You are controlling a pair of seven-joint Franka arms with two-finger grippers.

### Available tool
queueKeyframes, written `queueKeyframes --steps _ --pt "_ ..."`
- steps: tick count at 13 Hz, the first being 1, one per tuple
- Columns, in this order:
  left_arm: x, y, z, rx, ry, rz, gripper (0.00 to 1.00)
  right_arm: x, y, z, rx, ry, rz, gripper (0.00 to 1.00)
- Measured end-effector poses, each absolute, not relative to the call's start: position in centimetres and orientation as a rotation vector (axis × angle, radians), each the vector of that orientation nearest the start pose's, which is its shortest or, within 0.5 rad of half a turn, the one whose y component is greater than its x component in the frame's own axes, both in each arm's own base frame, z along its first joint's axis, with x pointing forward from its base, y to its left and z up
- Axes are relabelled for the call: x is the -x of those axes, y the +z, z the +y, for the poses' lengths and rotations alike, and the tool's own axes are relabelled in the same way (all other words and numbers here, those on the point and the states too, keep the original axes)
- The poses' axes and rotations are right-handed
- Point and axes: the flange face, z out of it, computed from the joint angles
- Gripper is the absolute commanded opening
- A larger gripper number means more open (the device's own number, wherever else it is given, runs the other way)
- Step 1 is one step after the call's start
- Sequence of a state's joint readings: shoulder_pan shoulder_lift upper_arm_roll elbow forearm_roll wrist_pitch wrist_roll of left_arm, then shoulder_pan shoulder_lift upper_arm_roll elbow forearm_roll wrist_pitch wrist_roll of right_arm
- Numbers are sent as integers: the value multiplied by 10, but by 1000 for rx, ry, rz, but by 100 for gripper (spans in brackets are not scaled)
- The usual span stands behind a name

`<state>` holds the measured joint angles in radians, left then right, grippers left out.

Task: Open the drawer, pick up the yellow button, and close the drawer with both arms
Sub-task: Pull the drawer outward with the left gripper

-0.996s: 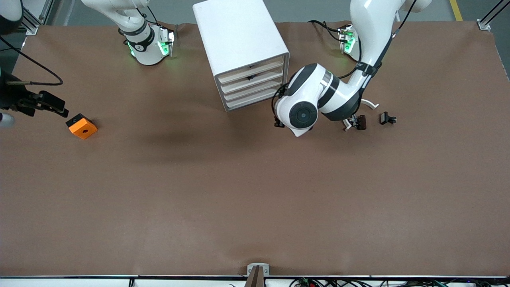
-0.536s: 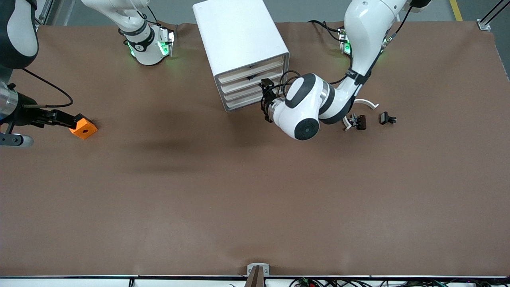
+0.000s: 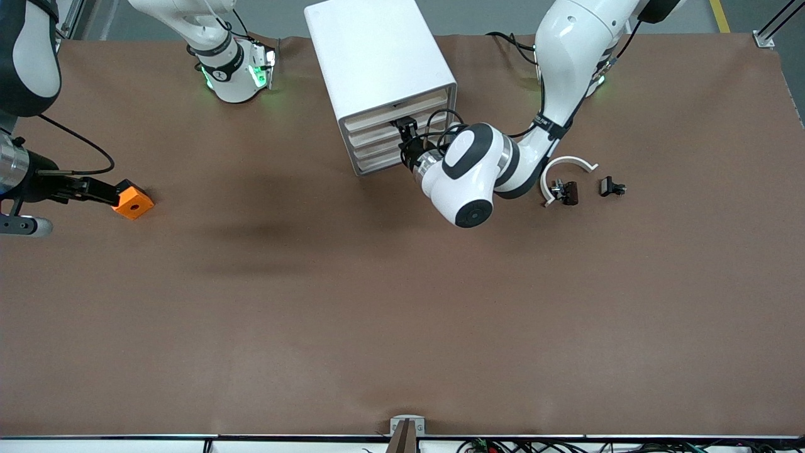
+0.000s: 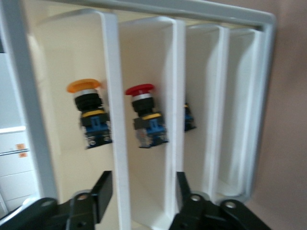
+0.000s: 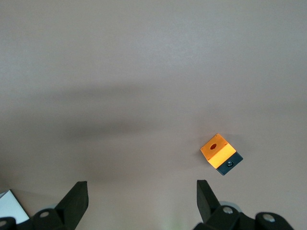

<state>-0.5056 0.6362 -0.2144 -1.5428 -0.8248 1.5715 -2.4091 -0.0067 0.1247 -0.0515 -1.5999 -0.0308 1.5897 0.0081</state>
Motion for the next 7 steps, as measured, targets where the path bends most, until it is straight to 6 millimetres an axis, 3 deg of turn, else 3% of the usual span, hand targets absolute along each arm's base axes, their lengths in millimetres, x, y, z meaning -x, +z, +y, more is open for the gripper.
queueKeyframes --steps 5,7 --pt "-438 279 -478 1242 1227 -1842 52 -585 541 -36 3166 216 101 100" --pt "-433 273 -482 1237 1228 -1824 40 -585 540 -36 3166 218 101 100"
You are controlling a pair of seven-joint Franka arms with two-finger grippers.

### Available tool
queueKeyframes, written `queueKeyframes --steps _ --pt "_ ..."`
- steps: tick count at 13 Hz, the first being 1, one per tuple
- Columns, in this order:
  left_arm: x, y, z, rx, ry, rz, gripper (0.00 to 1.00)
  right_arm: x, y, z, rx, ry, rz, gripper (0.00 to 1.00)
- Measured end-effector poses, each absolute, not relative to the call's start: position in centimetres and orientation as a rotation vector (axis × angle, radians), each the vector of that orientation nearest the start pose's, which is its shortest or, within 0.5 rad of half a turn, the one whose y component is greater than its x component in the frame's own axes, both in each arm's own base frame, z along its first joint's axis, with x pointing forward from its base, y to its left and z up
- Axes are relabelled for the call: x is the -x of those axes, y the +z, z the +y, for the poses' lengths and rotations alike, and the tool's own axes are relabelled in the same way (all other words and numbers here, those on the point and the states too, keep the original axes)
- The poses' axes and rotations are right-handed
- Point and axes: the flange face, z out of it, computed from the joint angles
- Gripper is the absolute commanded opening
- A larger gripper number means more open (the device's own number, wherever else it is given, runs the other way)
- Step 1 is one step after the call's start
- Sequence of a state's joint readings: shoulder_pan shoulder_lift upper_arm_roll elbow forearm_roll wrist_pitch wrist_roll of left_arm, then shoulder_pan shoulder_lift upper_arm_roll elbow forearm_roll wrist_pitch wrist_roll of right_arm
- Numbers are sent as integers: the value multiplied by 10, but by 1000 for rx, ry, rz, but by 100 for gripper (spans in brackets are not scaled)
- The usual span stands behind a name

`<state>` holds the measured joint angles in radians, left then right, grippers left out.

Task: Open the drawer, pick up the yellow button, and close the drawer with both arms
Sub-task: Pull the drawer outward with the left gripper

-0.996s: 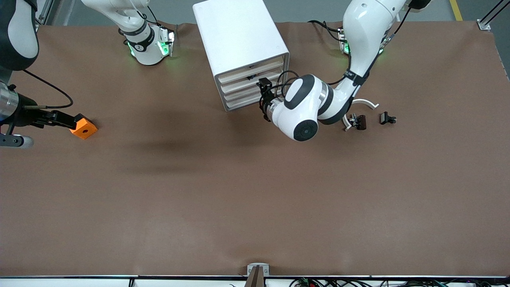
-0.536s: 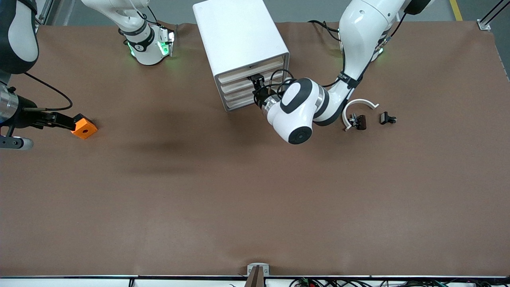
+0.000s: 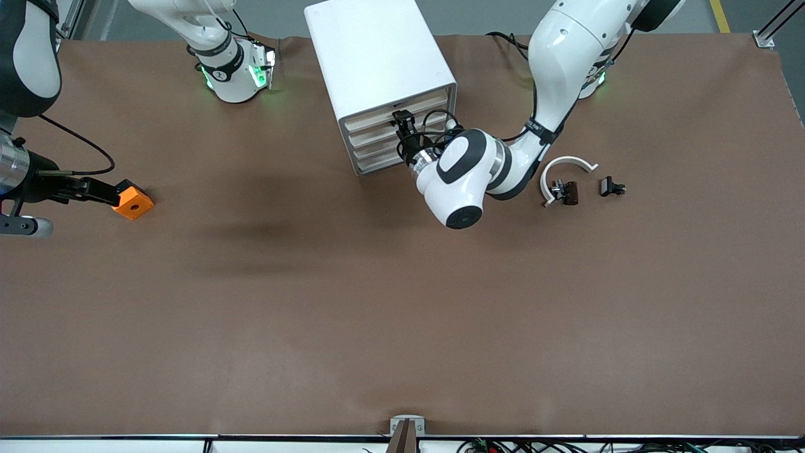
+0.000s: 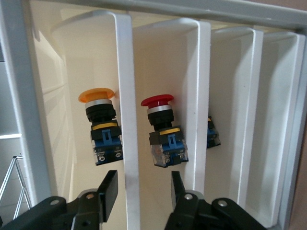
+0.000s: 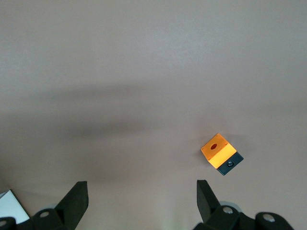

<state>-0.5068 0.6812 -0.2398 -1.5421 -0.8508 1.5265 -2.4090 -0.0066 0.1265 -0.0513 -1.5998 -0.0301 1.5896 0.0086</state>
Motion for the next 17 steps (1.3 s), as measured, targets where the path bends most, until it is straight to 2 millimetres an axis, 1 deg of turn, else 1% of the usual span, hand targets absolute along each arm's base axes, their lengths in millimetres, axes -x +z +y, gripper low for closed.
queueKeyframes --steps 2,3,4,5,9,11,13,14,17 --pt "-430 269 -484 1233 1229 -1814 16 -585 540 -36 3165 220 101 100" --pt "-429 269 -485 1233 1229 -1811 8 -585 539 -35 3165 222 101 100" --pt "-429 270 -485 1231 1235 -1804 2 -586 539 -35 3165 223 101 100" --pt "-428 272 -486 1229 1244 -1792 0 -586 539 -35 3165 223 101 100" --pt "-430 274 -485 1223 1245 -1793 0 -586 539 -35 3165 223 101 100" --pt "-436 276 -483 1222 1249 -1806 0 -586 539 -36 3164 225 104 100" --pt "-449 279 -474 1215 1260 -1835 0 -586 538 -37 3164 227 106 100" --pt "-460 281 -466 1207 1269 -1857 0 -586 538 -37 3164 228 106 100" --pt "-499 288 -434 1185 1299 -1934 0 -586 538 -37 3164 229 127 100"
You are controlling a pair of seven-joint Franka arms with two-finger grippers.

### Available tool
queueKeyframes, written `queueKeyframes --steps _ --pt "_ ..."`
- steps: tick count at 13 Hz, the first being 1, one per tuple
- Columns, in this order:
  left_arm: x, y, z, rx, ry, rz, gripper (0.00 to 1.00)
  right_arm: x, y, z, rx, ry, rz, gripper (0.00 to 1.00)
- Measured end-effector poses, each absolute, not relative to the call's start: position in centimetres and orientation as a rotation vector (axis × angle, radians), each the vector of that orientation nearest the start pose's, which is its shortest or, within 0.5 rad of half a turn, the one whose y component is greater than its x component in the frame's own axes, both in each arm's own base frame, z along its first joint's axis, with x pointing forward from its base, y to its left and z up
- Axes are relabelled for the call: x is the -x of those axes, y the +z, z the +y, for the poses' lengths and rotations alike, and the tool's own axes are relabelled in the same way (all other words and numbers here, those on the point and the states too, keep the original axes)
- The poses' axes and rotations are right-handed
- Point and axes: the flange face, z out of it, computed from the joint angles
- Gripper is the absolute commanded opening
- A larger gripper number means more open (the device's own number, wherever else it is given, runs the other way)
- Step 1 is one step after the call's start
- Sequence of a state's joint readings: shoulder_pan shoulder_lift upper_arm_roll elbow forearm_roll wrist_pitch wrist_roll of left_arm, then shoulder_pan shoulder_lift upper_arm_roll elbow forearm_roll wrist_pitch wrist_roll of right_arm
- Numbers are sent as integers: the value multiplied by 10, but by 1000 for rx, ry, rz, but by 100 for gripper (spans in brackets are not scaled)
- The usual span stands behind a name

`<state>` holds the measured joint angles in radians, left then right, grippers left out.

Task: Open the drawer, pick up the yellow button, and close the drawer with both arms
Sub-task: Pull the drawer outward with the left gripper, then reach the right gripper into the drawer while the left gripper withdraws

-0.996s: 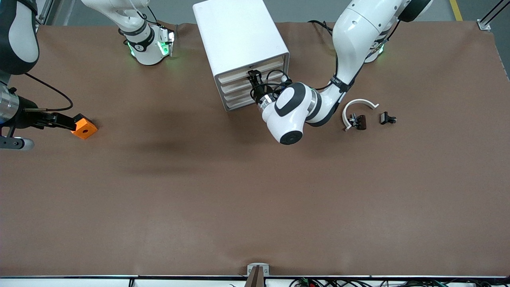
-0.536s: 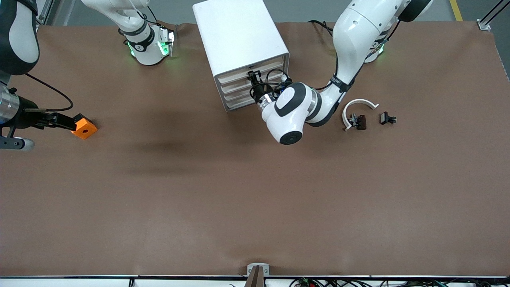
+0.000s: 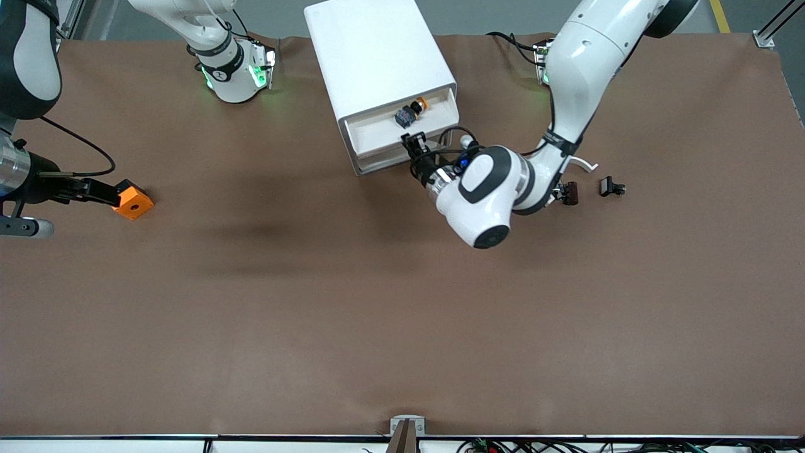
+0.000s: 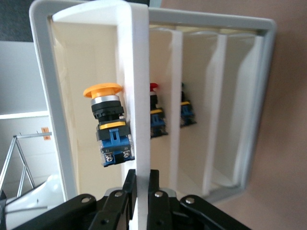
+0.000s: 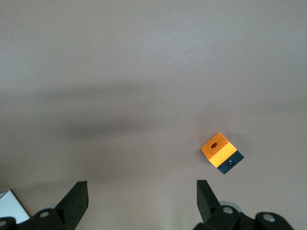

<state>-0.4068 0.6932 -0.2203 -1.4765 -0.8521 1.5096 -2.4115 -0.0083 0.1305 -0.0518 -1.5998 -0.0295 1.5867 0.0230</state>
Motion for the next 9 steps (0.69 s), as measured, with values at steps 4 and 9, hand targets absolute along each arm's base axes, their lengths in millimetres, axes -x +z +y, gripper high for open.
queueKeyframes --steps 4,9 --pt "-526 291 -413 1168 1303 -2002 0 -586 538 -24 3162 225 239 100" --pt "-545 295 -399 1159 1298 -2059 100 -582 537 61 3148 236 483 100"
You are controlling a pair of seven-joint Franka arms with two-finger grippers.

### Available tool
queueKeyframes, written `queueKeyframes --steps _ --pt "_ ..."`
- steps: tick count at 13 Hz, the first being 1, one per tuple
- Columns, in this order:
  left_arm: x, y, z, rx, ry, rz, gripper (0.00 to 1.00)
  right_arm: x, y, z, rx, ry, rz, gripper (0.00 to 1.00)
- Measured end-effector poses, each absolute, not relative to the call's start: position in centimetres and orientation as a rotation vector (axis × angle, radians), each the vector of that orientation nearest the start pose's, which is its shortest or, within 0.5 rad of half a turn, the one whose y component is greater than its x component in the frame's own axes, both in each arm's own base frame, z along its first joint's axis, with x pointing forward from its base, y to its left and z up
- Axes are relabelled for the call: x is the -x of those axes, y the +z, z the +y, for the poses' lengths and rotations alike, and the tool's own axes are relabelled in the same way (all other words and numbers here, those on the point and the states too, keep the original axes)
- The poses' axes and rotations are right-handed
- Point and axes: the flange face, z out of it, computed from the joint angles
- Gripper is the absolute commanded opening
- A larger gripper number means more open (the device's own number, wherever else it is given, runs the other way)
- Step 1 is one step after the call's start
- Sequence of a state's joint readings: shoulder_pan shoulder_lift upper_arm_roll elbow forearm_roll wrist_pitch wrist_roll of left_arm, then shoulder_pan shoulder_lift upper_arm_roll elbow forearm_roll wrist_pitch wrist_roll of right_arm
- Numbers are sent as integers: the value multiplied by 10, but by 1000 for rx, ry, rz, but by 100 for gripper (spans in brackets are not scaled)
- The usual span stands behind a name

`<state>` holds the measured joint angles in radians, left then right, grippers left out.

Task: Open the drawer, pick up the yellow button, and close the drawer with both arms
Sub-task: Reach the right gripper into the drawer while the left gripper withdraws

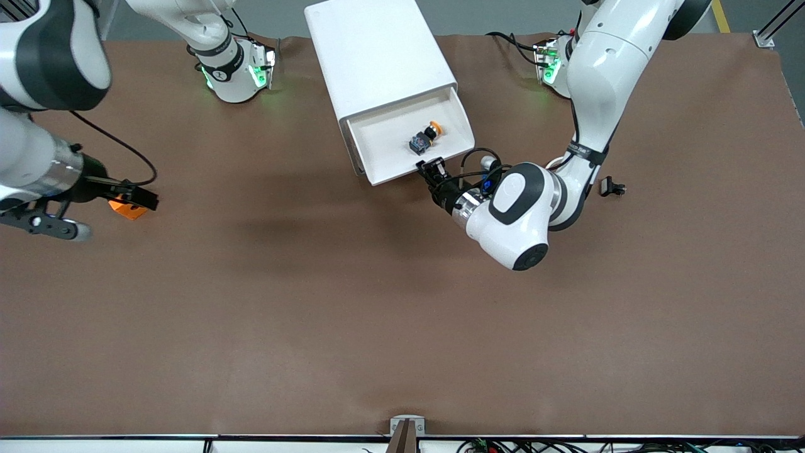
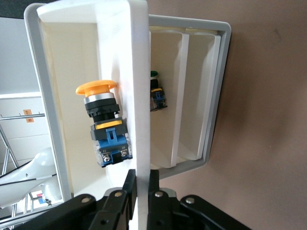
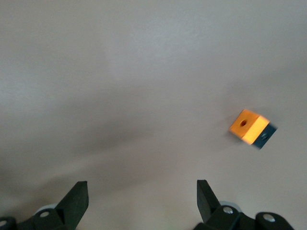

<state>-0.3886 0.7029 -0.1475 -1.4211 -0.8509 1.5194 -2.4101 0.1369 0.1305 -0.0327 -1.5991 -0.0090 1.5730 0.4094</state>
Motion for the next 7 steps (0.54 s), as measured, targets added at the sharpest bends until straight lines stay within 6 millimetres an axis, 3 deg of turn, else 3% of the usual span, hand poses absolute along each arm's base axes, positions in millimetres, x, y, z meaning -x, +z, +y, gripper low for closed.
queueKeyframes --steps 3,7 --pt "-560 309 -391 -1519 -1693 2716 100 -564 541 155 3079 251 713 100" --pt "-587 336 -375 -1503 -1645 2639 100 -516 548 287 3007 211 966 100"
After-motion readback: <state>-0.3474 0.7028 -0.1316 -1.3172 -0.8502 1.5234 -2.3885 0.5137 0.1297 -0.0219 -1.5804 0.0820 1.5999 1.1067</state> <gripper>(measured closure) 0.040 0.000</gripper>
